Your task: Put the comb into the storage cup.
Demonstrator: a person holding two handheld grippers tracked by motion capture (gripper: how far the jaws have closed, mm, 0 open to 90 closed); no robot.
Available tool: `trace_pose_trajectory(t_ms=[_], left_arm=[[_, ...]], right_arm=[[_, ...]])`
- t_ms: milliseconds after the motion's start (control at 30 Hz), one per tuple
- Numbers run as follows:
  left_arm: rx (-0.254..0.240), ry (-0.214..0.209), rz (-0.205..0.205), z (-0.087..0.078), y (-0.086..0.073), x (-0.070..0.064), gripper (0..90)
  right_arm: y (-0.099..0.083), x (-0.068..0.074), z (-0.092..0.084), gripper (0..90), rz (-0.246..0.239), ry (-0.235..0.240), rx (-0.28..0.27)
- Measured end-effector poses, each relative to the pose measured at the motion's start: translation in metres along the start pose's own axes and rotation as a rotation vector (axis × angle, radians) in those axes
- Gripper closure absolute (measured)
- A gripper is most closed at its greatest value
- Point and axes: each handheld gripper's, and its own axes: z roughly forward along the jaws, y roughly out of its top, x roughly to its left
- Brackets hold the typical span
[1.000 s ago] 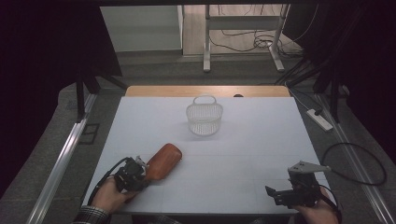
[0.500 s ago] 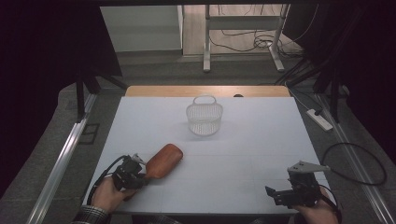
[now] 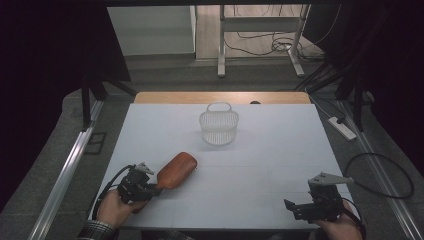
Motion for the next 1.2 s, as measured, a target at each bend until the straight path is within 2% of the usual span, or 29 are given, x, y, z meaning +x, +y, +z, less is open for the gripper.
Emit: trace_pose_trajectory(t_ms=[200,333,667,767,867,1033,1200], left_arm=[[-0.046,-0.015,-0.002,-0.005,0.000,0.000,72.1],[-0.109,-0.036,-0.012,-0.011,-0.001,0.001,72.1],[-0.183,-0.025,0.021,-0.019,0.001,-0.007,72.1],[-0.229,-0.019,0.021,-0.023,0.001,-0.010,72.1],[-0.250,-0.024,0.024,-0.024,0.001,-0.012,72.1],[-0.265,-0.039,0.035,-0.024,0.004,-0.018,72.0],[-0.269,-0.046,0.043,-0.023,0.007,-0.023,72.0]], right_arm=[[0.000,0.000,0.000,0.5,-0.001,0.000,-0.001],[0.000,0.000,-0.001,0.4,-0.005,0.002,-0.005],[-0.001,0.003,-0.004,0.0,-0.028,0.013,-0.035],[-0.001,0.003,-0.005,0.0,-0.039,0.026,-0.045],[0.000,0.003,-0.005,0.0,-0.049,0.032,-0.051],[0.001,0.003,-0.006,0.0,-0.078,0.042,-0.106],[0.006,0.004,-0.005,0.0,-0.092,0.087,-0.137]])
